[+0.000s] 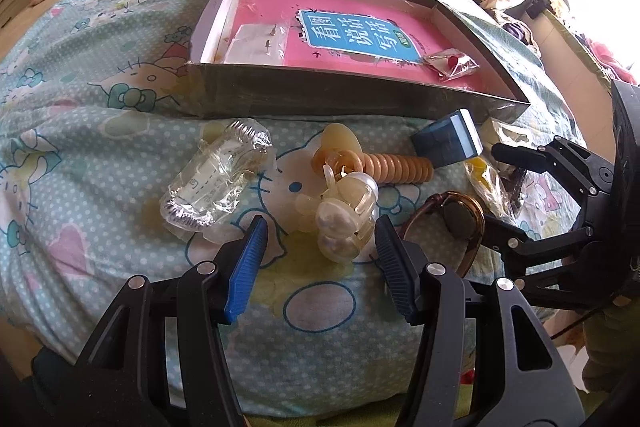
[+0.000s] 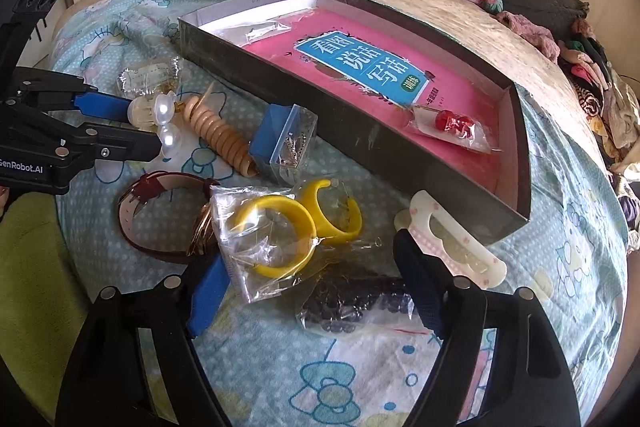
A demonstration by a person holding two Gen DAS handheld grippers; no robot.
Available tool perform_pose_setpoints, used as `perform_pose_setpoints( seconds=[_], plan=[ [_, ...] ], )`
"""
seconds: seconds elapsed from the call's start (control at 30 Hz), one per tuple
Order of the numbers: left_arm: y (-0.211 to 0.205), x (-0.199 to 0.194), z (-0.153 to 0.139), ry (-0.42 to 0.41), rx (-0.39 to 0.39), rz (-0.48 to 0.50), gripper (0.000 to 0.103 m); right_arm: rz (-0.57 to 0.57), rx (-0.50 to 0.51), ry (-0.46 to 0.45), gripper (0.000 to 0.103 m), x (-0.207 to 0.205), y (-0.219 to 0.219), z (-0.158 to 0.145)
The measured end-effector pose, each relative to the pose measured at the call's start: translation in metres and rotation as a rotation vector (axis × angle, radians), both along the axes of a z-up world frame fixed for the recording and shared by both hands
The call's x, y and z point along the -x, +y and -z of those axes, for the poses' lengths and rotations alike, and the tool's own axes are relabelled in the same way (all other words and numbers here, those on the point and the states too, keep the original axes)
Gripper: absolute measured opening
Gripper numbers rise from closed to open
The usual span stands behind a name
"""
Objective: Organize jewelry
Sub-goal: 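Grasp the pearl earrings with the left gripper while the right grasps the yellow bangle bag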
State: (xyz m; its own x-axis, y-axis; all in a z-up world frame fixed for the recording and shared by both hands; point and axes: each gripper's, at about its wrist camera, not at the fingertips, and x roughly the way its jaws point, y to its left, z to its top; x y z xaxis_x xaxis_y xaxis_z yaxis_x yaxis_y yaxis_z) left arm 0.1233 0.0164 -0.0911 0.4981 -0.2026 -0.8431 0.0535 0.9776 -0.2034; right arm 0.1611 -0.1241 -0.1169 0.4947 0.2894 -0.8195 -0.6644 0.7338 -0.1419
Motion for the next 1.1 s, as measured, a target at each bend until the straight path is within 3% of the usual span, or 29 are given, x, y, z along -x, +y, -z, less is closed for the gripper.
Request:
perform_pose_setpoints(
  seconds=[0.1, 0.2, 0.3, 0.33, 0.43, 0.77, 1.1],
  plan=[
    [-0.001, -0.002, 0.001, 0.003, 0.009, 0.002, 0.048, -0.010, -0.014, 0.009, 0.060, -0.005, 0.003, 0.004],
    [-0.002, -0.005, 0.001, 0.006, 0.019, 0.003, 0.047, -0.004, -0.048, 0.017, 0.053, -0.008, 0.001, 0.005],
    [-0.003, -0.007, 0.002, 0.007, 0.032, 0.010, 0.039, 0.006, -0.076, 0.019, 0.044, -0.009, -0.003, 0.003],
    [-0.004, -0.008, 0.003, 0.008, 0.039, 0.014, 0.035, 0.013, -0.079, 0.017, 0.031, -0.009, -0.005, 0.002],
    [-0.007, -0.009, 0.003, 0.008, 0.044, 0.022, 0.029, 0.040, -0.117, 0.027, 0.020, -0.013, -0.016, -0.003],
    [0.001, 0.005, -0.015, -0.057, 0.034, -0.007, 0.029, 0.070, -0.254, 0.019, 0.018, -0.005, -0.039, -0.029],
    [0.015, 0.014, -0.043, -0.133, 0.026, -0.056, 0.029, 0.071, -0.325, -0.010, 0.018, 0.006, -0.049, -0.061]
  ],
)
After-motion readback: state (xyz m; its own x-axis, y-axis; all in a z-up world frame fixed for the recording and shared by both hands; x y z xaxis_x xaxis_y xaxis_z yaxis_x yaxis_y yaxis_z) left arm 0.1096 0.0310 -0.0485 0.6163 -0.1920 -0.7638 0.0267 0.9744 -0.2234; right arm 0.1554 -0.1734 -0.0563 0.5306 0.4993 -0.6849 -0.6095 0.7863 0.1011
